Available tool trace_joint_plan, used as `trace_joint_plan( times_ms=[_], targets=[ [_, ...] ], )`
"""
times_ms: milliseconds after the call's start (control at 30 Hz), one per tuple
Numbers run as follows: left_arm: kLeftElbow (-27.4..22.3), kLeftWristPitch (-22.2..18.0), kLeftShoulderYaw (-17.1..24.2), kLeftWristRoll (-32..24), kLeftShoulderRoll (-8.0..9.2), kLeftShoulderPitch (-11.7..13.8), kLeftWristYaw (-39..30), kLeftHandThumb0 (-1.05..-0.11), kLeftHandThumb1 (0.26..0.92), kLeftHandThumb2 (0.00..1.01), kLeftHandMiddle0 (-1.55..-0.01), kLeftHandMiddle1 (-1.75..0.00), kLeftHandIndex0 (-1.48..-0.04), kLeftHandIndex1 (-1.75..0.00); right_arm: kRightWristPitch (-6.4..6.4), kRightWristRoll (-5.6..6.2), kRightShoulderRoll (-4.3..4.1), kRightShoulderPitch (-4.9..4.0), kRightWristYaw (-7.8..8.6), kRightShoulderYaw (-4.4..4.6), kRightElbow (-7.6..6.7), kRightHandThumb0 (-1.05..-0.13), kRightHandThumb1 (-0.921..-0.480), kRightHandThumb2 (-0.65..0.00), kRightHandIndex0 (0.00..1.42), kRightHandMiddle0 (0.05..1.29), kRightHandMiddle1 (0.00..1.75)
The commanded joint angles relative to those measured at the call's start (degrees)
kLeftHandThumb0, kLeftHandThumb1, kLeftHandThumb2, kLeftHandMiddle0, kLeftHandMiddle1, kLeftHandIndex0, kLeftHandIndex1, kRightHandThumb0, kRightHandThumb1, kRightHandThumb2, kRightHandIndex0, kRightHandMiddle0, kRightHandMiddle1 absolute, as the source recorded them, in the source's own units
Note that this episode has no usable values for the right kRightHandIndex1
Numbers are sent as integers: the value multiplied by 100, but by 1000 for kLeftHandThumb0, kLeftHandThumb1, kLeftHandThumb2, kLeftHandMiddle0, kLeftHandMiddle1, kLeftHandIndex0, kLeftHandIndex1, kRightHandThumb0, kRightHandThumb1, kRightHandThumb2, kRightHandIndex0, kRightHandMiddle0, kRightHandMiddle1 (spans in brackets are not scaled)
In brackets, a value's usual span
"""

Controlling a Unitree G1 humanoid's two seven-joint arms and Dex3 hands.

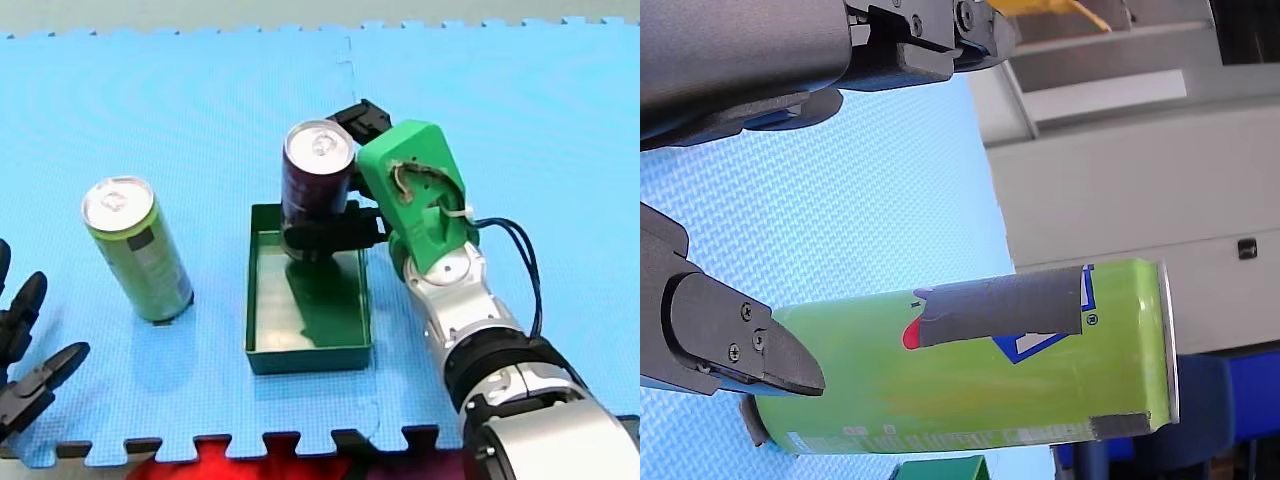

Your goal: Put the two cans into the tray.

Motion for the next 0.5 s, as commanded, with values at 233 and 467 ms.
trace_joint_plan(
  times_ms=[233,467],
  targets=[
    [-71,4,13,-30,36,41,-6,-1048,856,0,-239,-2,-137,0,2,65,-66,-82,10,-82,38,-179,-793,0,945,654,1746],
    [-118,-5,7,-28,34,83,-13,-1048,856,0,-239,-2,-137,0,3,127,-97,-69,57,-155,34,-181,-793,0,949,664,1746]
  ],
)
